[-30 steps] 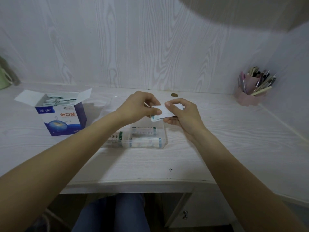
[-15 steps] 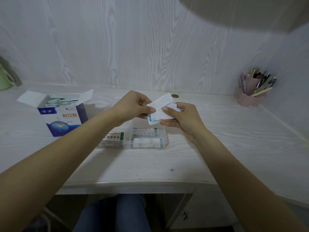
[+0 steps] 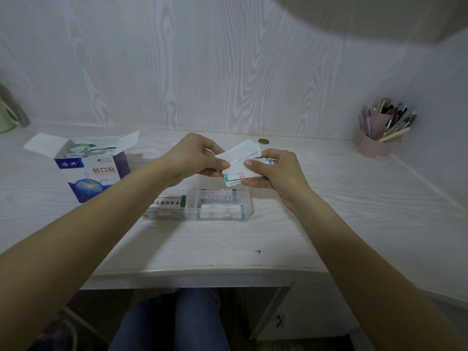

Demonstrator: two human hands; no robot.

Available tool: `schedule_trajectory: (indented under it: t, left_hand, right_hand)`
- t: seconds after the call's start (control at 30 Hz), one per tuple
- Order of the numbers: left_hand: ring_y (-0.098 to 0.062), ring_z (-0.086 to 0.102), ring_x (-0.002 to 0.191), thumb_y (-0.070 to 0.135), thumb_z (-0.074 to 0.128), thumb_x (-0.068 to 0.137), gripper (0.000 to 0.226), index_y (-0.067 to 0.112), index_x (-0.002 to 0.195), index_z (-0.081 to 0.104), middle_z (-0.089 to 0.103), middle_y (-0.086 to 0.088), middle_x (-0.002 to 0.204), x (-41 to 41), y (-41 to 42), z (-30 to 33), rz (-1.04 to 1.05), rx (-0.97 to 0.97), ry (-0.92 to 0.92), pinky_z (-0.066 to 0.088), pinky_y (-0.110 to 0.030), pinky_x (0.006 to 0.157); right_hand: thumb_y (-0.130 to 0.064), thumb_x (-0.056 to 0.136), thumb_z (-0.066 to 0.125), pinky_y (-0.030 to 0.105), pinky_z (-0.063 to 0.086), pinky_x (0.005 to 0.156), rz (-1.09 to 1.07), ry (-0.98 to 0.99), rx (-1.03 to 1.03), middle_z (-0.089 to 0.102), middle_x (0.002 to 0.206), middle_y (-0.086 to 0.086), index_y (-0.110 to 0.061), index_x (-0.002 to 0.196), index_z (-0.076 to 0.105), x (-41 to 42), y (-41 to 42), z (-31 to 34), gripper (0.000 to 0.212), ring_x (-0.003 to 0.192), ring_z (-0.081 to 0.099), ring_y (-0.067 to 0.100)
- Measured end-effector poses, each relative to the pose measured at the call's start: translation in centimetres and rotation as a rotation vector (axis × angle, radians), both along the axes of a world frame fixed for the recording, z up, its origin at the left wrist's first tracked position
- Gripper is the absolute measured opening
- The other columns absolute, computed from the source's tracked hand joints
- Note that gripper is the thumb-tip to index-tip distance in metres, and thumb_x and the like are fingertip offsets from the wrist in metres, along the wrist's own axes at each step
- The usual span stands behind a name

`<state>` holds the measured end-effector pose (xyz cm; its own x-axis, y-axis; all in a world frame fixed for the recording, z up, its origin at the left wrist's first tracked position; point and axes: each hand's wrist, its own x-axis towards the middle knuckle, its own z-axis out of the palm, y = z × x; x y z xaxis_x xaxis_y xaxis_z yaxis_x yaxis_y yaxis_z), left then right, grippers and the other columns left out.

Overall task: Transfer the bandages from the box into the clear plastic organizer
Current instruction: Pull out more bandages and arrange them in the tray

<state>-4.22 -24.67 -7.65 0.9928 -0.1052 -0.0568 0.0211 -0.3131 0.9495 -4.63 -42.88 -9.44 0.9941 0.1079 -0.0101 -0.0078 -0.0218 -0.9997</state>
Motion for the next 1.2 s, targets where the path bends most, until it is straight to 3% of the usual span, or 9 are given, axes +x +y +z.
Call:
schedule_trajectory:
  t: [0.27, 0.43, 0.5, 0.6, 0.7, 0.83, 0.97, 1.1, 1.2]
  left_hand:
    - [-0.020, 0.068, 0.060, -0.002, 0.070, 0.080, 0.006, -0.001, 0.080, 0.063, 0.068, -0.017, 0.073, 0.3, 0.3, -0.3, 0.071, 0.020, -0.015, 0.058, -0.020, 0.062]
    - [-0.019, 0.072, 0.064, -0.001, 0.068, 0.082, 0.008, -0.002, 0.081, 0.060, 0.068, -0.016, 0.080, 0.6, 1.1, -0.6, 0.149, -0.015, -0.068, 0.058, -0.020, 0.061]
    - [-0.014, 0.071, 0.064, 0.002, 0.071, 0.080, 0.011, 0.003, 0.078, 0.060, 0.069, -0.013, 0.077, 0.6, 1.5, -1.0, 0.152, 0.087, -0.123, 0.056, -0.017, 0.060]
    - [-0.002, 0.061, 0.055, 0.013, 0.077, 0.076, 0.017, 0.013, 0.074, 0.060, 0.067, -0.002, 0.068, 0.6, 1.8, -1.7, 0.109, 0.421, -0.235, 0.046, -0.012, 0.052]
    - [-0.010, 0.055, 0.066, 0.019, 0.078, 0.075, 0.018, 0.021, 0.076, 0.060, 0.059, 0.005, 0.071, 0.7, 1.7, -2.1, 0.010, 0.657, -0.285, 0.039, -0.021, 0.060]
    - [-0.020, 0.058, 0.084, 0.018, 0.068, 0.086, 0.022, 0.011, 0.106, 0.066, 0.065, -0.005, 0.094, 1.1, 1.5, -2.7, -0.053, 0.824, -0.326, 0.044, -0.028, 0.074]
    - [-0.011, 0.065, 0.066, 0.008, 0.057, 0.092, 0.013, -0.002, 0.084, 0.060, 0.066, -0.008, 0.078, 1.0, 1.5, -2.2, -0.011, 0.563, -0.294, 0.053, -0.017, 0.060]
    - [-0.012, 0.072, 0.070, 0.004, 0.056, 0.092, 0.010, -0.005, 0.094, 0.059, 0.065, -0.012, 0.087, 0.9, 1.5, -1.6, 0.139, 0.056, -0.214, 0.058, -0.019, 0.068]
    - [-0.013, 0.072, 0.071, 0.002, 0.049, 0.095, 0.007, -0.001, 0.099, 0.055, 0.066, -0.016, 0.085, 0.6, 1.0, -0.9, 0.143, -0.164, -0.174, 0.057, -0.017, 0.064]
  right_hand:
    - [0.005, 0.082, 0.067, 0.020, 0.057, 0.062, 0.074, 0.078, 0.141, 0.070, 0.090, 0.023, 0.008, 0.097, 0.063, -0.2, -0.2, 0.2, 0.017, 0.074, 0.072, 0.028]
    - [0.008, 0.082, 0.066, 0.020, 0.058, 0.062, -0.011, 0.109, 0.177, 0.067, 0.094, 0.024, 0.006, 0.094, 0.064, 0.0, -0.6, 0.0, 0.012, 0.070, 0.072, 0.027]
    - [0.008, 0.083, 0.064, 0.021, 0.058, 0.063, -0.077, 0.091, 0.196, 0.066, 0.092, 0.022, 0.005, 0.093, 0.063, 0.1, -0.9, 0.0, 0.010, 0.067, 0.072, 0.025]
    - [0.009, 0.084, 0.063, 0.022, 0.059, 0.066, -0.171, 0.049, 0.258, 0.065, 0.091, 0.021, 0.004, 0.088, 0.061, 0.3, -1.4, 0.1, 0.007, 0.064, 0.071, 0.022]
    - [0.009, 0.084, 0.063, 0.023, 0.059, 0.068, -0.204, 0.037, 0.274, 0.065, 0.089, 0.019, 0.004, 0.090, 0.061, 0.3, -1.6, 0.1, 0.008, 0.065, 0.071, 0.022]
    - [0.008, 0.084, 0.063, 0.022, 0.059, 0.068, -0.194, 0.039, 0.261, 0.065, 0.089, 0.018, 0.003, 0.089, 0.061, 0.3, -1.6, 0.1, 0.008, 0.065, 0.071, 0.022]
    - [0.005, 0.087, 0.062, 0.021, 0.058, 0.065, -0.165, 0.040, 0.215, 0.064, 0.097, 0.020, 0.000, 0.094, 0.063, 0.2, -1.6, 0.1, 0.008, 0.062, 0.070, 0.019]
    - [0.005, 0.091, 0.053, 0.018, 0.055, 0.059, -0.139, 0.021, 0.126, 0.065, 0.094, 0.017, -0.006, 0.092, 0.067, 0.5, -1.6, 0.3, 0.018, 0.058, 0.068, 0.018]
    - [0.007, 0.093, 0.047, 0.016, 0.055, 0.059, -0.127, -0.004, -0.019, 0.064, 0.091, 0.014, -0.003, 0.094, 0.069, 0.6, -1.4, 0.5, 0.024, 0.060, 0.068, 0.018]
